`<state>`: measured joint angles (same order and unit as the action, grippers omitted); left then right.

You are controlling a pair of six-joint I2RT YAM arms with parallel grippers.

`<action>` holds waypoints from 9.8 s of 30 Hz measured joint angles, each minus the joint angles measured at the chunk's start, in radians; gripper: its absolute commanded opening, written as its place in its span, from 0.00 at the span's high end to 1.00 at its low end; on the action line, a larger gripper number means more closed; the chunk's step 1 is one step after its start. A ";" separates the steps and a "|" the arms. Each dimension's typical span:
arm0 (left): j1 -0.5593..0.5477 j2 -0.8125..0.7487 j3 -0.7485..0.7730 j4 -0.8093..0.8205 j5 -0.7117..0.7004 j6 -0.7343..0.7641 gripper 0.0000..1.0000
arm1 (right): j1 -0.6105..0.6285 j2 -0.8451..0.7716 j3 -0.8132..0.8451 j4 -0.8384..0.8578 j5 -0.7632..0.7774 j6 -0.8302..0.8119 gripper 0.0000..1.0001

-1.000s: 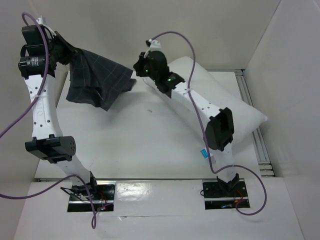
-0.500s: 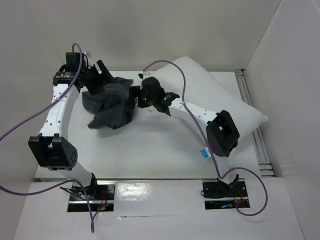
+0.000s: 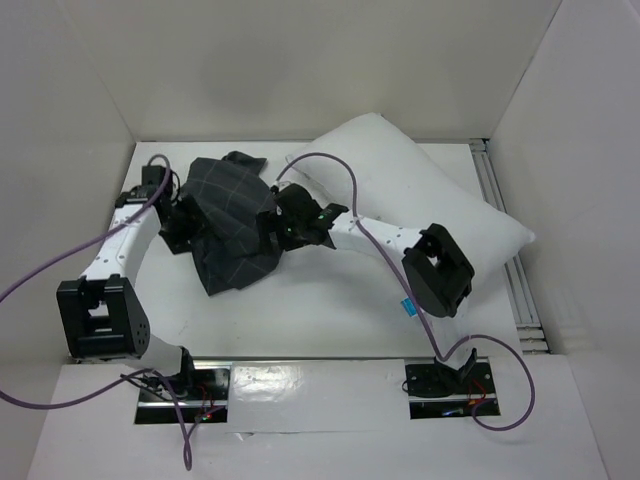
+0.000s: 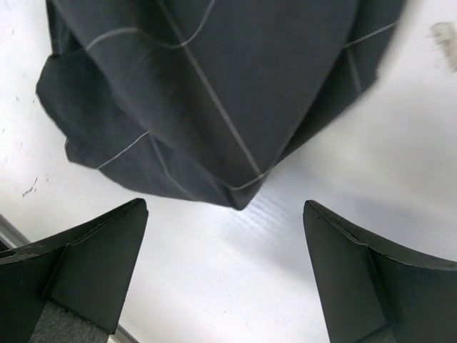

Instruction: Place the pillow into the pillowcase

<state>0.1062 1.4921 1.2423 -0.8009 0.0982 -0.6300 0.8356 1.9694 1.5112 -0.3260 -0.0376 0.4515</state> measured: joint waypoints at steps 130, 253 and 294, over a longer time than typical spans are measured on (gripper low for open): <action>-0.005 -0.391 -0.154 0.051 0.436 -0.020 0.22 | -0.474 -0.636 -0.367 0.034 -0.020 -0.086 0.21; 0.146 0.495 0.202 0.238 0.185 -0.026 0.27 | -0.235 -0.065 -0.025 -0.297 0.196 -0.182 0.29; 0.221 0.211 0.907 0.103 0.045 0.102 1.00 | -0.245 -0.309 0.215 -0.074 -0.256 -0.288 1.00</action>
<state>0.3271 1.7031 2.1494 -0.6975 0.1432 -0.5282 0.5903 1.6600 1.7264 -0.4000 -0.2932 0.1635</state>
